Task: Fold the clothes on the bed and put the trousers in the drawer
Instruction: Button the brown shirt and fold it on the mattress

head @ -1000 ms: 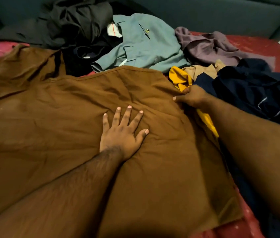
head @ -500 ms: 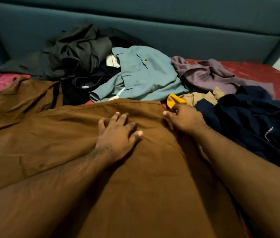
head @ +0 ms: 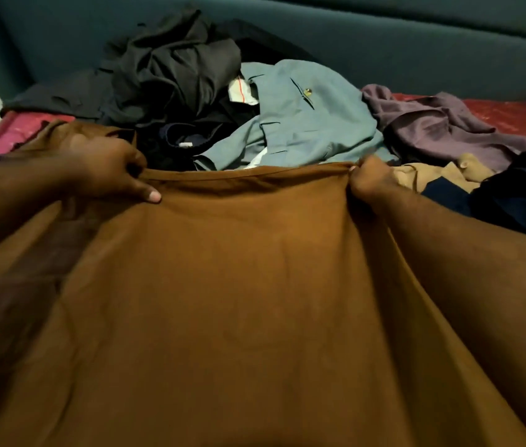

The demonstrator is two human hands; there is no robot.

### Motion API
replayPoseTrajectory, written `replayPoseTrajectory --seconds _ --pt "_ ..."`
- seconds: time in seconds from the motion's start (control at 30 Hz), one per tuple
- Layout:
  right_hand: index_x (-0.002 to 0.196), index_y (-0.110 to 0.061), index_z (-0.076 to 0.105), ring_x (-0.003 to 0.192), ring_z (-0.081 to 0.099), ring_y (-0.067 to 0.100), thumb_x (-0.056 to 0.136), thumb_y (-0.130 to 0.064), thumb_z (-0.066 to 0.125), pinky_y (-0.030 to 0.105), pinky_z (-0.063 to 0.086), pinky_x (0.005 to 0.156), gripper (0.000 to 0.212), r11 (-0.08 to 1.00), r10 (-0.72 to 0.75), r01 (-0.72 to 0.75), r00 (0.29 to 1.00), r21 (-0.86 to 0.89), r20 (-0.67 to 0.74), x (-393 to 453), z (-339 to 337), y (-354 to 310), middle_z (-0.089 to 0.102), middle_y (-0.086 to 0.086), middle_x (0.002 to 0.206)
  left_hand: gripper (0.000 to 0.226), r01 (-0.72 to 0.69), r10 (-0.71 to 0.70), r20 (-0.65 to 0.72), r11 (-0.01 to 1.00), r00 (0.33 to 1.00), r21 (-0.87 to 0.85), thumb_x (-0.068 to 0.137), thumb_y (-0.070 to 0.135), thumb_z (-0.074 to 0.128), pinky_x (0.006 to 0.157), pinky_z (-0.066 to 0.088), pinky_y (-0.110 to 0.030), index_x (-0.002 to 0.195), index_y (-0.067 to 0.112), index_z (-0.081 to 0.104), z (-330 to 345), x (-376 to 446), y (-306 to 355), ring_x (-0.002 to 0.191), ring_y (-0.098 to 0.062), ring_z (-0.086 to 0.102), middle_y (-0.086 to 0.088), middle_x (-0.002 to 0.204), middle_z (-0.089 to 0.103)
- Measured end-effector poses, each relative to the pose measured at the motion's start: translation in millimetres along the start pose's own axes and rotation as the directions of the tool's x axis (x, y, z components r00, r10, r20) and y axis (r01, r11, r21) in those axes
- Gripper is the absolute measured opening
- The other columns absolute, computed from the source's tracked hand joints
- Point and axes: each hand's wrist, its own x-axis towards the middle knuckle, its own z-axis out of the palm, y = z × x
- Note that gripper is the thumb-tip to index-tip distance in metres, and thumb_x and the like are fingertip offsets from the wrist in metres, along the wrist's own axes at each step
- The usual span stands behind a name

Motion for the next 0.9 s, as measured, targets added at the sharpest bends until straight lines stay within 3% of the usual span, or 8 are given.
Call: replayPoseTrajectory --seconds 0.17,0.27,0.37,0.43,0.5,0.63,0.8,0.9 --pt "0.099 -0.01 0.056 0.088 0.057 0.028 0.092 -0.05 0.056 0.037 0.047 0.076 0.041 0.983 -0.053 0.02 0.983 0.182 0.177 -24.3 -3.9 15.3 0.062 0.013 0.096 0.039 0.014 -0.029 -0.245 0.998 0.969 -0.059 0.087 0.037 0.069 0.091 0.044 -0.045 0.119 0.016 0.06 34.9 -7.4 7.1 0.109 -0.036 0.051 -0.017 0.117 0.056" --pt "0.127 -0.017 0.049 0.1 0.061 0.023 0.083 -0.046 0.07 0.044 0.052 0.091 0.057 0.971 0.027 -0.151 0.842 0.187 0.538 -41.1 -45.7 35.9 0.059 0.006 0.115 0.048 -0.169 0.117 -0.448 0.983 0.886 -0.077 0.092 0.042 0.056 0.107 0.026 -0.054 0.137 0.031 0.046 44.7 -51.4 58.5 0.131 -0.032 0.037 -0.01 0.138 0.044" --pt "0.117 -0.019 0.055 0.097 0.066 0.023 0.074 -0.033 0.079 0.037 0.056 0.084 0.05 0.965 0.093 -0.247 0.639 0.089 0.763 -58.3 -73.4 59.1 0.065 0.004 0.112 0.074 -0.343 0.347 -0.049 0.936 0.937 0.073 0.085 0.079 0.021 0.115 0.01 -0.058 0.149 0.043 0.024 59.7 -90.7 130.1 0.148 -0.023 0.014 0.0 0.161 0.017" --pt "0.096 -0.013 0.065 0.086 0.068 0.022 0.069 -0.025 0.083 0.032 0.057 0.072 0.035 0.966 0.092 -0.249 0.571 0.065 0.816 -66.9 -79.2 70.5 0.07 0.008 0.098 0.085 -0.357 0.341 0.187 0.932 0.921 0.058 0.077 0.086 0.011 0.116 0.0 -0.062 0.152 0.047 0.002 74.9 -99.9 157.9 0.15 -0.021 -0.005 0.007 0.164 -0.007" --pt "0.083 -0.009 0.064 0.071 0.062 0.022 0.079 -0.024 0.076 0.029 0.05 0.063 0.02 0.982 0.178 -0.163 0.629 -0.095 0.757 -71.6 -78.9 73.7 0.066 0.011 0.082 0.085 -0.341 0.33 0.226 0.94 0.916 0.008 0.074 0.088 0.007 0.114 -0.004 -0.066 0.149 0.051 -0.011 92.6 -101.1 163.5 0.15 -0.02 -0.013 0.01 0.163 -0.015" --pt "0.101 -0.001 0.065 0.075 0.062 0.023 0.085 -0.06 0.057 0.028 0.047 0.063 0.061 0.884 0.311 0.054 0.671 -0.464 0.673 -76.7 -70.4 79.7 0.068 0.016 0.091 0.082 -0.332 0.324 0.157 0.943 0.933 0.022 0.072 0.089 0.003 0.11 -0.01 -0.07 0.145 0.057 -0.017 109.8 -100.8 160.0 0.149 -0.018 -0.017 0.013 0.161 -0.019" --pt "0.079 -0.012 0.061 0.084 0.059 0.021 0.09 -0.04 0.064 0.026 0.044 0.066 0.03 0.918 0.105 0.149 0.804 -0.369 0.586 -103.1 -83.4 96.0 0.062 0.003 0.084 0.079 -0.299 0.284 0.18 0.952 0.942 0.064 0.073 0.09 0.001 0.105 -0.015 -0.073 0.142 0.058 -0.02 110.6 -99.0 163.7 0.148 -0.02 -0.02 0.013 0.16 -0.022" --pt "0.107 -0.013 0.062 0.104 0.058 0.03 0.095 -0.03 0.053 0.034 0.047 0.081 0.022 0.849 0.086 0.093 0.947 -0.52 0.31 -121.9 -79.1 111.6 0.06 0.012 0.114 0.075 -0.258 0.257 0.03 0.945 0.966 0.204 0.082 0.082 0.0 0.104 -0.019 -0.072 0.148 0.049 -0.016 109.7 -113.8 172.2 0.149 -0.025 -0.019 0.007 0.162 -0.019"
